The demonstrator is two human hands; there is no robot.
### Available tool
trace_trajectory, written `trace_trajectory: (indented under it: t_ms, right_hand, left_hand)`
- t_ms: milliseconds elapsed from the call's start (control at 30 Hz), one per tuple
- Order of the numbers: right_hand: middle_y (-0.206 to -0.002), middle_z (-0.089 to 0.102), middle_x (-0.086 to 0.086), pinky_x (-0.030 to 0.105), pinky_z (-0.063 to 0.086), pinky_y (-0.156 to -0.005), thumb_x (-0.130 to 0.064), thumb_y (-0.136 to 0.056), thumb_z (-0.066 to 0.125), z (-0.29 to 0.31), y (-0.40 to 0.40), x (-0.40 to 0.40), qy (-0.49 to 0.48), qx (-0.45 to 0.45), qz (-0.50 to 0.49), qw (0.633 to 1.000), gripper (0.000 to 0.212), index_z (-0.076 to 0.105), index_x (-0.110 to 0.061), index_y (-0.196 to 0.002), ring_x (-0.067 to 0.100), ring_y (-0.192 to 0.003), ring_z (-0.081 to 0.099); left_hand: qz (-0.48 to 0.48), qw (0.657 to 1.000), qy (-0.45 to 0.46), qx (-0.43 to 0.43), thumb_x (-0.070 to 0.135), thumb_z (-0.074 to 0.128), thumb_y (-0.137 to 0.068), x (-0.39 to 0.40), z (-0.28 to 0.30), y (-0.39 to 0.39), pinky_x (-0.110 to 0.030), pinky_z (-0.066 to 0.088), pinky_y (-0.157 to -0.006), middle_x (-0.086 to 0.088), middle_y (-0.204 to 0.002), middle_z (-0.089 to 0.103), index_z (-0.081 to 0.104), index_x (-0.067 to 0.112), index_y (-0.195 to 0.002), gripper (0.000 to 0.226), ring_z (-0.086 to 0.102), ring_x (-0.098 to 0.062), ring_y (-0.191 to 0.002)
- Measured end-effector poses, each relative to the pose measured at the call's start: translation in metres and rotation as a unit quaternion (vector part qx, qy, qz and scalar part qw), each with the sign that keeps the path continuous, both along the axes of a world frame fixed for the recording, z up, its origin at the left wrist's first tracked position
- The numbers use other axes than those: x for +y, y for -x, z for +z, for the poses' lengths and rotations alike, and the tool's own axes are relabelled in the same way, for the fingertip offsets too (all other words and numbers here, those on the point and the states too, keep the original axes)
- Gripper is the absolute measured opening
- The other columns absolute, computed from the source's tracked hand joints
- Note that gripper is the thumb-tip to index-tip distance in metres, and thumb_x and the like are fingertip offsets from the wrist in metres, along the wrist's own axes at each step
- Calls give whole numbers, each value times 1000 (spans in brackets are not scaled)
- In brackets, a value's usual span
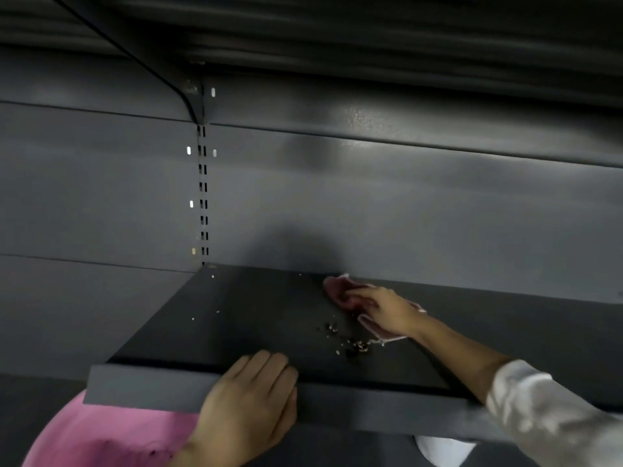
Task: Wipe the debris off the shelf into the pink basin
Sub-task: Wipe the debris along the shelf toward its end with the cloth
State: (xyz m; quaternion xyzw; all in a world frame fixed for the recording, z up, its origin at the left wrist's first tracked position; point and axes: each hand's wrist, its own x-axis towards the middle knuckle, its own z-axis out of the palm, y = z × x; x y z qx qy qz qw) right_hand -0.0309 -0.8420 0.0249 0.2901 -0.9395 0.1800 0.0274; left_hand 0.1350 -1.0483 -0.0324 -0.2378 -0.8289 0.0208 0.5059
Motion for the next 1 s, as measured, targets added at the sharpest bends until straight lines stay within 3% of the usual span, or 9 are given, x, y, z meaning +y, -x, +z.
trace_trajectory:
  t_ms: [100,200,400,500,600,667,767,867,1000]
  right_hand:
    - [-124,62,5,14,36,-91,4,-86,43,4,-11,-6,65,-11,48,997,42,57,-16,-120,11,-110,56]
    - [-116,64,5,28,42,-97,9,-86,41,18,-18,25,162,-6,-2,987,40,59,-9,-118,20,-110,59]
    - [-129,55,5,3,35,-84,3,-91,37,6,-46,103,37,-72,-91,993,43,48,-18,-127,21,-118,54]
    - [-137,50,7,23,30,-106,0,-86,42,-5,-54,83,1,-24,-95,995,44,49,-16,-126,23,-126,45]
    - [-135,51,4,21,30,-103,-8,-82,48,-10,-66,45,15,44,-61,997,38,53,-17,-119,19,-127,44]
    - [-138,47,1,22,27,-107,-11,-84,45,-12,-72,15,31,38,-26,998,41,48,-20,-124,13,-128,40]
    - [-132,52,0,32,26,-114,-14,-92,37,-15,-76,-29,60,0,6,998,33,49,-19,-122,5,-114,43]
    - [-115,62,-6,24,38,-103,-9,-88,37,-6,-73,-50,130,-40,-4,991,40,52,-29,-119,10,-107,55]
    - [-117,67,9,30,45,-91,-3,-86,43,17,-42,-15,175,-4,-64,983,34,64,-18,-109,22,-110,60]
  left_hand:
    - [8,1000,13,-9,25,24,-97,-3,2,-2,-26,35,-63,-5,-66,69,73,13,-64,59,42,-17,-71]
    - [1,1000,7,-20,26,23,-97,-11,6,-5,-27,35,-62,-5,-66,67,71,11,-64,60,42,-16,-71]
    - [28,998,-38,-37,29,18,-98,-34,12,-7,-29,33,-58,-8,-65,66,71,6,-64,67,39,-17,-68]
    - [25,999,-27,-25,28,17,-98,-32,9,-7,-28,33,-59,-8,-65,67,72,6,-65,68,40,-17,-70]
    - [22,999,-27,-21,29,16,-98,-31,8,-5,-27,32,-60,-9,-67,68,73,6,-65,70,41,-16,-71]
    - [28,999,-27,-21,28,17,-98,-29,8,-7,-27,32,-60,-9,-68,69,73,5,-66,68,41,-16,-72]
    - [47,998,-20,-25,19,36,-87,-29,11,-10,-29,31,-60,-8,-67,68,72,5,-65,44,40,-18,-71]
    - [64,997,-16,-45,18,43,-75,-30,15,-13,-31,31,-57,-9,-66,67,70,5,-65,32,39,-18,-69]
    - [88,994,-44,-56,18,42,-74,-46,16,-16,-33,32,-58,-10,-67,67,71,4,-66,33,40,-19,-69]
